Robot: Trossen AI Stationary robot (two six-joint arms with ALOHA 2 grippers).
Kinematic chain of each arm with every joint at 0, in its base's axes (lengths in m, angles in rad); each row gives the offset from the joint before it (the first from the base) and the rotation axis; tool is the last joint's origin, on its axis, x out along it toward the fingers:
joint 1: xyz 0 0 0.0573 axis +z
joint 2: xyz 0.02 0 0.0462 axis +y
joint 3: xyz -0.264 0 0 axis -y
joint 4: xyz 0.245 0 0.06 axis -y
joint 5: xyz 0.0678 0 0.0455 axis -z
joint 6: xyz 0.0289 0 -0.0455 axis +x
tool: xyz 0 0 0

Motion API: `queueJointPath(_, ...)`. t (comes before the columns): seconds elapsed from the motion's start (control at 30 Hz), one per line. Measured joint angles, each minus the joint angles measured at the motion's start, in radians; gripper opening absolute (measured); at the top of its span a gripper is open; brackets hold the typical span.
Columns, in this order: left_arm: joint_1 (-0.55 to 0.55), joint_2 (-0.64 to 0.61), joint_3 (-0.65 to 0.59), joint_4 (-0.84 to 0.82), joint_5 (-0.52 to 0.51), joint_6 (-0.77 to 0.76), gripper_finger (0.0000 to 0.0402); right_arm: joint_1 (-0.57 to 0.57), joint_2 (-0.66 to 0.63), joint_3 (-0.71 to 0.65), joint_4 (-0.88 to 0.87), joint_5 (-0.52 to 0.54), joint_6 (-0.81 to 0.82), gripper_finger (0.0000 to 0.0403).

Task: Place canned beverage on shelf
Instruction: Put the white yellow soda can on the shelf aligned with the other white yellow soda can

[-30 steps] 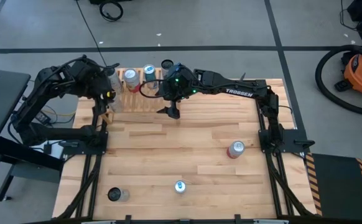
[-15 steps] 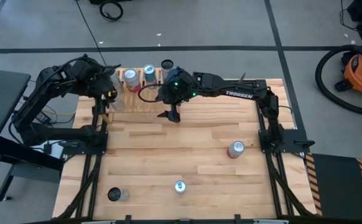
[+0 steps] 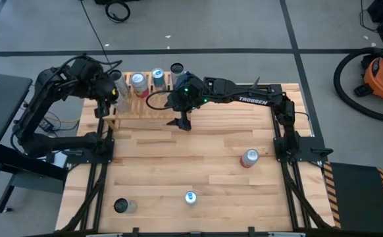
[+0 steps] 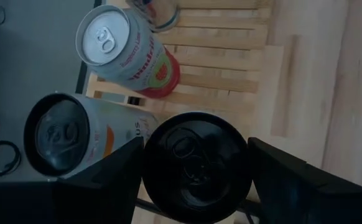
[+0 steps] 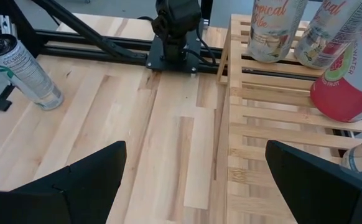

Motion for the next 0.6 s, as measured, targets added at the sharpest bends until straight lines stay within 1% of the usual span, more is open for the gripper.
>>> queueJointPath(0.3,0.038,0.003,-0.001,0.031,-0.018,0.012,0.0266,0.001,0.000,0.000,-0.005,0.000,0.000,0.0395)
queueJointPath(0.6,0.038,0.024,-0.001,0.061,-0.007,-0.016,0.0266,0.001,0.000,0.000,0.000,0.000,0.000,0.0395)
